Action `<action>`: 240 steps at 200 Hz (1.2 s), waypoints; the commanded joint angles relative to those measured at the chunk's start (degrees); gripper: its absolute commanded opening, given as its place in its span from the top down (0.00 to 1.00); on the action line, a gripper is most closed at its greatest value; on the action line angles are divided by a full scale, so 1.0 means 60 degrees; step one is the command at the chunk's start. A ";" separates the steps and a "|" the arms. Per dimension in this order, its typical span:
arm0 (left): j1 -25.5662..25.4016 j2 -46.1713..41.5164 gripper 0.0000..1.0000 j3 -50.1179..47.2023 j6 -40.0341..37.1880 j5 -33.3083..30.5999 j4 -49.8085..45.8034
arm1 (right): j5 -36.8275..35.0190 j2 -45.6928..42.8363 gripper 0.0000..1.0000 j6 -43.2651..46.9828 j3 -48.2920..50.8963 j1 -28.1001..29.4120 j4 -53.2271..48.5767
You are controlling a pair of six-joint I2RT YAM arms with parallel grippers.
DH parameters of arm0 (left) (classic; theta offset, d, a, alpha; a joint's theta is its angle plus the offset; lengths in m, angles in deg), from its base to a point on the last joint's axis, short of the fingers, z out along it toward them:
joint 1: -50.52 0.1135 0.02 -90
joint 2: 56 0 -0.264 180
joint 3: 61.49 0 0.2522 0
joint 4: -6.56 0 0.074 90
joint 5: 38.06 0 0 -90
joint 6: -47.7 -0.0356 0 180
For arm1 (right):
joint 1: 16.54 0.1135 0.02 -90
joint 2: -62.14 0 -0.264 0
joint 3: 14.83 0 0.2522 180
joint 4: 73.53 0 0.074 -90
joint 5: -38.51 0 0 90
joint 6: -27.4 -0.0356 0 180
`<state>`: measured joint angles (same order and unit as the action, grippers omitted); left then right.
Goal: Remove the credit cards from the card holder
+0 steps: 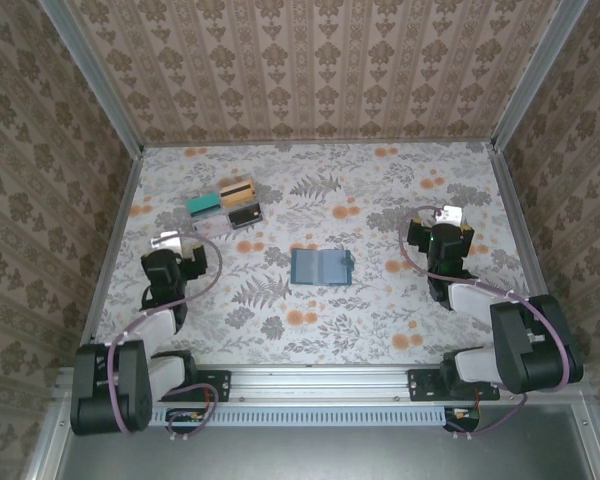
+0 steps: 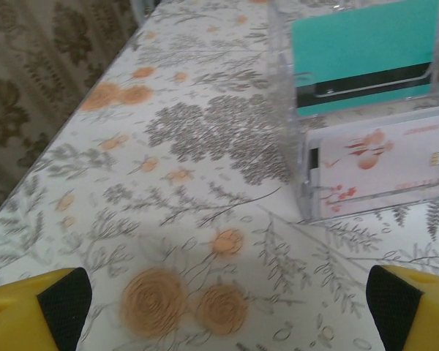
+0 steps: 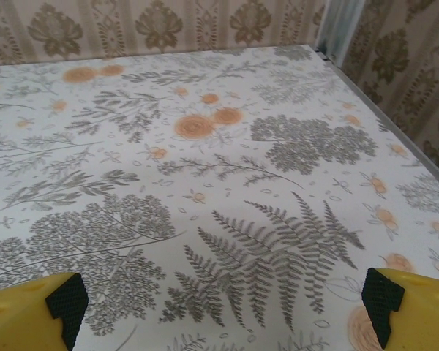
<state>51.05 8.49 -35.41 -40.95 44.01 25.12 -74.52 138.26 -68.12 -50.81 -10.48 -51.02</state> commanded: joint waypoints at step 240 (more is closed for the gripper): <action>-0.0431 0.3928 0.00 0.1745 -0.0678 0.0489 0.2923 | 0.2333 0.1937 0.00 0.0612 -0.0117 -0.0586 0.2283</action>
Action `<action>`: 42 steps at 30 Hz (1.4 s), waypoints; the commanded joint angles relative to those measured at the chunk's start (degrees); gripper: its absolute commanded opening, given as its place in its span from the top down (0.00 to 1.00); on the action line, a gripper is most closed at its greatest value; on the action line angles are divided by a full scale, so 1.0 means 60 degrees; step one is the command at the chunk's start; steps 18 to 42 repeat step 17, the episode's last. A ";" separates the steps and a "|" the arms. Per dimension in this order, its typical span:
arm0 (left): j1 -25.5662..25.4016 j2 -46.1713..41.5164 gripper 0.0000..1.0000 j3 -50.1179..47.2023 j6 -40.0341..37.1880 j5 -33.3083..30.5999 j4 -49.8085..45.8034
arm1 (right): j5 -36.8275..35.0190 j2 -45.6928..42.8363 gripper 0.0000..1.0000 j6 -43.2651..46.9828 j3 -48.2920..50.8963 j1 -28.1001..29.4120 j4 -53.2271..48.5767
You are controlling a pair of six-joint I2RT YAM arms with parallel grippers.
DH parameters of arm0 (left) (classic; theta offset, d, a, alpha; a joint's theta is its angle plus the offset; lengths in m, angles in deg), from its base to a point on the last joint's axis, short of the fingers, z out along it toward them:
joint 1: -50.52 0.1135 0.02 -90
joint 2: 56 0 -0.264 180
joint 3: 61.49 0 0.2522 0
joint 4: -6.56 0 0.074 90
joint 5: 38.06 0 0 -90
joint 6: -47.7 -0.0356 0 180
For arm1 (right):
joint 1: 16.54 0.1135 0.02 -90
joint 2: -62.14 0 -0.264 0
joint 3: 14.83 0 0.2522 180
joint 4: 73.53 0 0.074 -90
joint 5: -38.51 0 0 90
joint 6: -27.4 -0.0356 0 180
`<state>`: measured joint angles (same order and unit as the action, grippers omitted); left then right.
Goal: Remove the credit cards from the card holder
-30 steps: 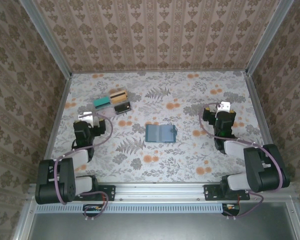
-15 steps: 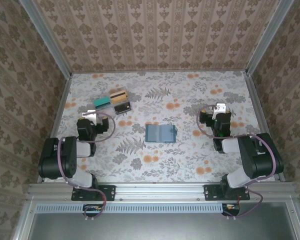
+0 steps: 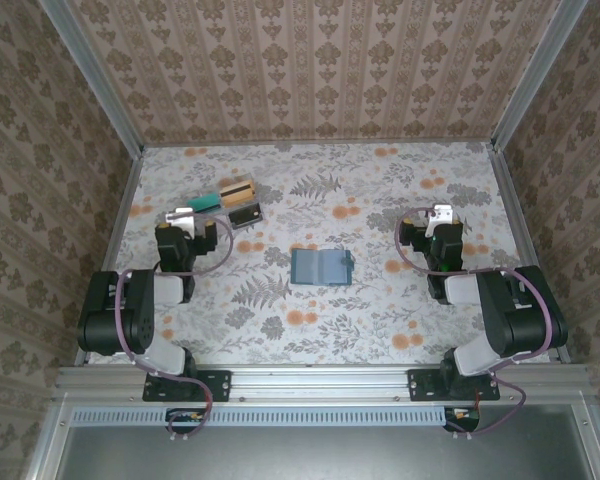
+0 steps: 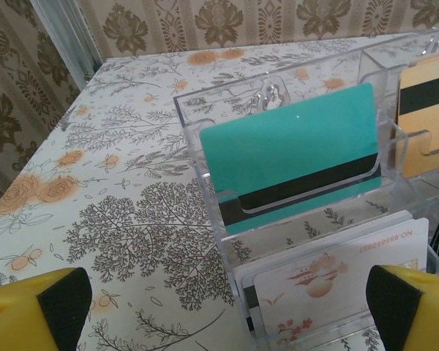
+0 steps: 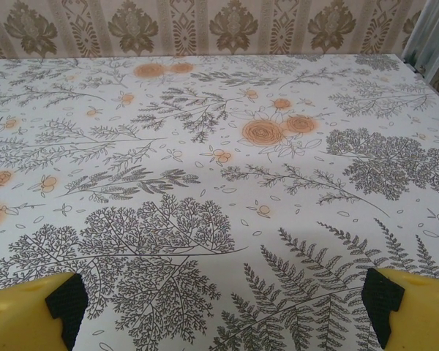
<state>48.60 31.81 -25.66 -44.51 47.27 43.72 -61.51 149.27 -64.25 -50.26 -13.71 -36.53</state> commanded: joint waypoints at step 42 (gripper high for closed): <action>0.0055 0.0053 0.00 0.0178 -0.0041 0.0099 -0.0269 | 0.0176 0.0076 0.00 -0.0033 -0.0149 -0.0063 -0.0066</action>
